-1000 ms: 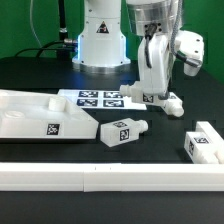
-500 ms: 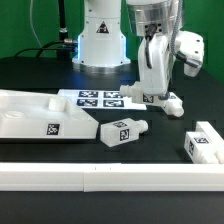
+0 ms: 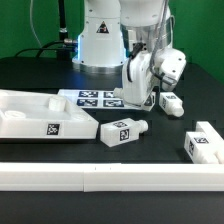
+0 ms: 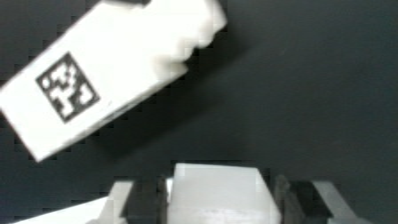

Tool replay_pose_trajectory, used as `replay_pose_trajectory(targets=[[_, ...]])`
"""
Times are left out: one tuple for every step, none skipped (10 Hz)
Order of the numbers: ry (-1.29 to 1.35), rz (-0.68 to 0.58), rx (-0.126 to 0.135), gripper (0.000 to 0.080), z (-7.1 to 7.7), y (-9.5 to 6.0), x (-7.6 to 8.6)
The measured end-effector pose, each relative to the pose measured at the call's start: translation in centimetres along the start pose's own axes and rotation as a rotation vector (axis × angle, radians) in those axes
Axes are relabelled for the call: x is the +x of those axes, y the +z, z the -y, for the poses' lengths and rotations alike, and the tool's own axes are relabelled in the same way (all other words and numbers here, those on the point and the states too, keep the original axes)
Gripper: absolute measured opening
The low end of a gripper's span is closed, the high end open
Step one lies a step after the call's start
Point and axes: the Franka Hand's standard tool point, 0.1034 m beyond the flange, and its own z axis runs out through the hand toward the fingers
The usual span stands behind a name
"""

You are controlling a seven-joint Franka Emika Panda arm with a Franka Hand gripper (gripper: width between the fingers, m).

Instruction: Assemble one leg

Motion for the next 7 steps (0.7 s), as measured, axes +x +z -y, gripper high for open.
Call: replay_pose_trajectory(targets=[[-0.001, -0.008, -0.007, 0.0287, -0.19, 0.49, 0.13], [-0.007, -0.010, -0.008, 0.0287, -0.26, 0.61, -0.09], [-0.008, -0.010, -0.008, 0.0287, -0.26, 0.62, -0.08], [-0.008, -0.010, -0.009, 0.0287, -0.28, 0.65, -0.08], [-0.008, -0.011, -0.009, 0.0454, -0.29, 0.66, -0.08], [-0.008, -0.011, -0.009, 0.0608, -0.30, 0.67, -0.08], [-0.008, -0.011, -0.009, 0.0608, -0.30, 0.67, -0.09]])
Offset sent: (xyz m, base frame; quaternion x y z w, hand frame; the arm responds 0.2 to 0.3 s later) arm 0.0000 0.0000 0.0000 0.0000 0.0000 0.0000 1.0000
